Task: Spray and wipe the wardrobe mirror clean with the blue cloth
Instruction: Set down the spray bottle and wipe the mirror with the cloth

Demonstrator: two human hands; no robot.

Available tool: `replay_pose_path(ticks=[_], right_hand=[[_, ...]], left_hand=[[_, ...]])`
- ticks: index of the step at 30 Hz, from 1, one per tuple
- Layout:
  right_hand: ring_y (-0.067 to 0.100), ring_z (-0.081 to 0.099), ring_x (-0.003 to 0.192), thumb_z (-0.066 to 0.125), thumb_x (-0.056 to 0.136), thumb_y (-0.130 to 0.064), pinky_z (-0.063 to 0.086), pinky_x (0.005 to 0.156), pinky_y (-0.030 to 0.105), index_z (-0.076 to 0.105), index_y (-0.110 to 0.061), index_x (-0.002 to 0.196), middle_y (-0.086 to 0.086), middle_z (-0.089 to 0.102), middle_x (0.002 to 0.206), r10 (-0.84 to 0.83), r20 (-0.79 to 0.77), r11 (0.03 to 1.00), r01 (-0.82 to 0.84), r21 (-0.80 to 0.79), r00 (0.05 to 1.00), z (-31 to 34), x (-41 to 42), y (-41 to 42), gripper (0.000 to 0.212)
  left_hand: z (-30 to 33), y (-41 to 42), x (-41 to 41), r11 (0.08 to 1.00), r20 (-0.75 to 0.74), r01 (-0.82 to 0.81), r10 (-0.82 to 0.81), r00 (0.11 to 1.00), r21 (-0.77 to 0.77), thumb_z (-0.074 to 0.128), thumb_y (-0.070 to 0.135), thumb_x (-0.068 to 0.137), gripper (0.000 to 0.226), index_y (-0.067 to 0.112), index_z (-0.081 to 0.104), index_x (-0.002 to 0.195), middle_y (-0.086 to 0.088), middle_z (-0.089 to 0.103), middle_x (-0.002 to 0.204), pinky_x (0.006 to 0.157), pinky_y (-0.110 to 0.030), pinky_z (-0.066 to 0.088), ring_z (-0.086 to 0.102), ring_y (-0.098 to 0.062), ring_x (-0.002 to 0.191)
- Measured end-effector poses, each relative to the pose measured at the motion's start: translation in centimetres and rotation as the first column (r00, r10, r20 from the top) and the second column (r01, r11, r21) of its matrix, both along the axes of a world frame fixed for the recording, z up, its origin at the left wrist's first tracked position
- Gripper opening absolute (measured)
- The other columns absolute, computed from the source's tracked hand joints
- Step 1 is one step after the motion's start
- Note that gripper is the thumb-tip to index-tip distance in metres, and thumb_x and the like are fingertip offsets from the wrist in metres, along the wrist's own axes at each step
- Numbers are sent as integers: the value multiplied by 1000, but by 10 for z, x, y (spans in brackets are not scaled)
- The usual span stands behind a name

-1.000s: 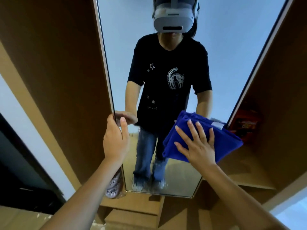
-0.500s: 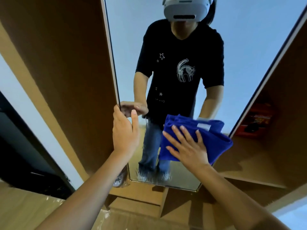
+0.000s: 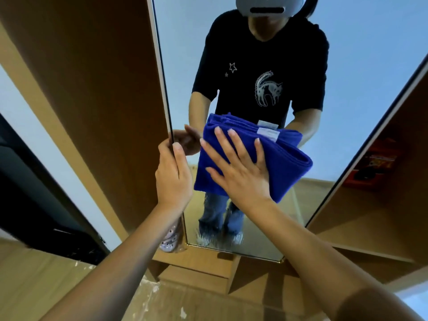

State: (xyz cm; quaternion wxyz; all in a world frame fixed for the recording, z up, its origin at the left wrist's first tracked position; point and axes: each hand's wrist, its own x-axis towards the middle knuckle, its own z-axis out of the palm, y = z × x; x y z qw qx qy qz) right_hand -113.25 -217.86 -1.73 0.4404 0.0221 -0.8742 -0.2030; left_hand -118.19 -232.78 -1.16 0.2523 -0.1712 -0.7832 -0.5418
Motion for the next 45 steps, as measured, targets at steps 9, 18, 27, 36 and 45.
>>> replay_pose_path(ticks=[9,18,27,36,45], right_hand=[[22,-19,148,19,105,-26,30,114,37,-15,-16,154,6,-25,160,144,320,968,-201,151,936,-103,-12,-13,60],[18,-11,147,34,104,-38,-11,116,45,-1,-27,156,-2,-6,162,59,54,997,-61,48,997,-20,-19,-37,64],[19,-21,146,28,102,-30,-20,115,45,-8,-21,154,-3,-7,160,79,201,992,-97,78,976,-74,-21,-48,65],[18,-29,145,39,96,-30,-18,115,45,8,-25,151,-3,-4,160,60,221,996,-72,48,974,-125,-22,-48,64],[17,-2,149,32,101,-43,-11,117,44,-3,-19,156,-4,6,163,41,11,999,-41,28,999,-153,-36,-48,69]], left_hand=[[-1,-13,-8,998,-27,67,-68,997,-19,22,25,106,21,15,40,101,-1,52,81,62,-11,35,52,-5,72],[-1,-16,-6,991,4,131,-131,991,-19,19,36,104,36,15,44,119,4,63,99,74,-25,48,62,-7,88],[0,-14,-7,996,6,92,-92,996,5,20,29,105,28,11,41,99,-7,55,82,62,-25,42,54,-12,69],[-18,-4,-9,981,-18,113,-111,994,161,28,22,106,28,4,47,114,9,54,84,62,-9,37,52,4,67],[-108,-7,-18,963,132,130,-164,978,235,20,33,106,44,13,59,97,10,61,84,68,-3,38,56,13,76]])
